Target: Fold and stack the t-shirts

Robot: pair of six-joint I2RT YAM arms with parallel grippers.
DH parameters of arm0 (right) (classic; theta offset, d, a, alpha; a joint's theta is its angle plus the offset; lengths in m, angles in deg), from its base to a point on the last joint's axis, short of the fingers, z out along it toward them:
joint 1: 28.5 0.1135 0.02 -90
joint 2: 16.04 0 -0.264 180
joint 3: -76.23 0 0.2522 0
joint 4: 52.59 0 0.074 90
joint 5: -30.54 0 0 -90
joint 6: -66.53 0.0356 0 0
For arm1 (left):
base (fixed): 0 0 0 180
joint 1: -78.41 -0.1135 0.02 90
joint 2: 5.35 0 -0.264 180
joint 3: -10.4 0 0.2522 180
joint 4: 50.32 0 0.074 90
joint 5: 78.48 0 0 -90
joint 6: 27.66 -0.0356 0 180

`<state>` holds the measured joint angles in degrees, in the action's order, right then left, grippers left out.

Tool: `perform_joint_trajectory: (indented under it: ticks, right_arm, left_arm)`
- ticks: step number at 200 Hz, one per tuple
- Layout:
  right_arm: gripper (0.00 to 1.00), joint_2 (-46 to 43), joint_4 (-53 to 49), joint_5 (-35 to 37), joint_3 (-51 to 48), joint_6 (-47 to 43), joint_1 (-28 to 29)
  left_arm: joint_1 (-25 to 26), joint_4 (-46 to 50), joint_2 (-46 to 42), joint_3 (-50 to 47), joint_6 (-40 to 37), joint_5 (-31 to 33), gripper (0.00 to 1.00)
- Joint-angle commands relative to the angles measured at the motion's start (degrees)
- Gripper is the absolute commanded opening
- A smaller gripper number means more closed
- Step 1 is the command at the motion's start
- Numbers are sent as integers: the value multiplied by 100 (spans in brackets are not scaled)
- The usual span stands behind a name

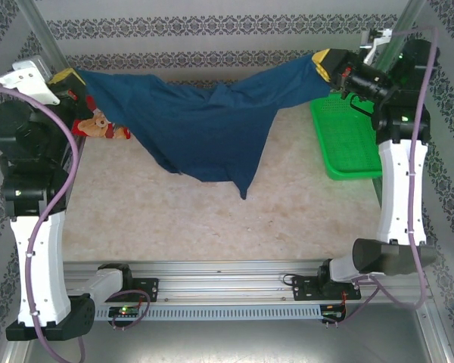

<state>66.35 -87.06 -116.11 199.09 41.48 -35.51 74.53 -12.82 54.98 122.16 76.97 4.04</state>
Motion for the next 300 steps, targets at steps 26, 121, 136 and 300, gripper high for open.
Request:
perform_joint_trajectory:
  ticks: [26,121,136,300]
  right_arm:
    - [2,-647,374,-671,255,974,23]
    - [0,35,-2191,-158,1769,-1396,-481]
    - [0,528,-2429,81,2212,-1720,-343]
    - [65,4724,-4795,2765,4194,-4571,2939]
  left_arm:
    - [-66,-179,-9,1017,-379,-420,1]
    - [39,-1222,-414,-995,1262,-1772,1]
    - [80,-1258,-551,-1413,1376,-1779,1]
    - [97,260,-997,-4465,568,1021,0]
